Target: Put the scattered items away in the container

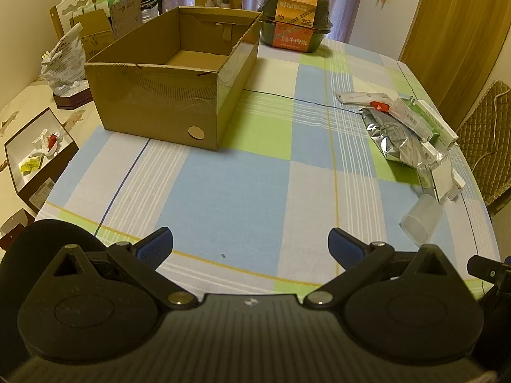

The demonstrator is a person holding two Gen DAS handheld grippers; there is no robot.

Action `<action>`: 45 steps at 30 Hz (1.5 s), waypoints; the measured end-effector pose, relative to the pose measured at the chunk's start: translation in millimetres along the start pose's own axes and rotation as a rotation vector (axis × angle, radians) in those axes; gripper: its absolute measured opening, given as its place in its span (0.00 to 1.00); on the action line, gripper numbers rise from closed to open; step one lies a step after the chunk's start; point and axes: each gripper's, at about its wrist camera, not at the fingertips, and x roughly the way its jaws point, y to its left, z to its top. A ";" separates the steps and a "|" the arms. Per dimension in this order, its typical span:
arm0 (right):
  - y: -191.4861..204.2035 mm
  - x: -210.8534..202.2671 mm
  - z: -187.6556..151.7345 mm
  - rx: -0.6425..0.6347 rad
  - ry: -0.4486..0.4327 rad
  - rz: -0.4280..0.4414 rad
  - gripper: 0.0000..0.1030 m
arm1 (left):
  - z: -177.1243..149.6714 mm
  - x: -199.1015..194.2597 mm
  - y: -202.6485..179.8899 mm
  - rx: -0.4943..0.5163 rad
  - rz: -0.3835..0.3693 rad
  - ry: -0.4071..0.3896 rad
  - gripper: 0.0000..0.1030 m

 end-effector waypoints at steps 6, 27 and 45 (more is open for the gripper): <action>0.0 0.2 0.4 -0.001 0.002 0.000 1.00 | -0.4 0.0 0.5 -0.002 -0.001 0.001 0.99; -0.5 2.5 0.0 0.000 0.007 -0.001 1.00 | -1.4 1.0 2.4 -0.010 -0.001 0.003 0.99; -1.2 4.9 -3.6 -0.001 0.011 -0.003 1.00 | -0.4 2.2 4.0 -0.020 0.001 0.009 0.99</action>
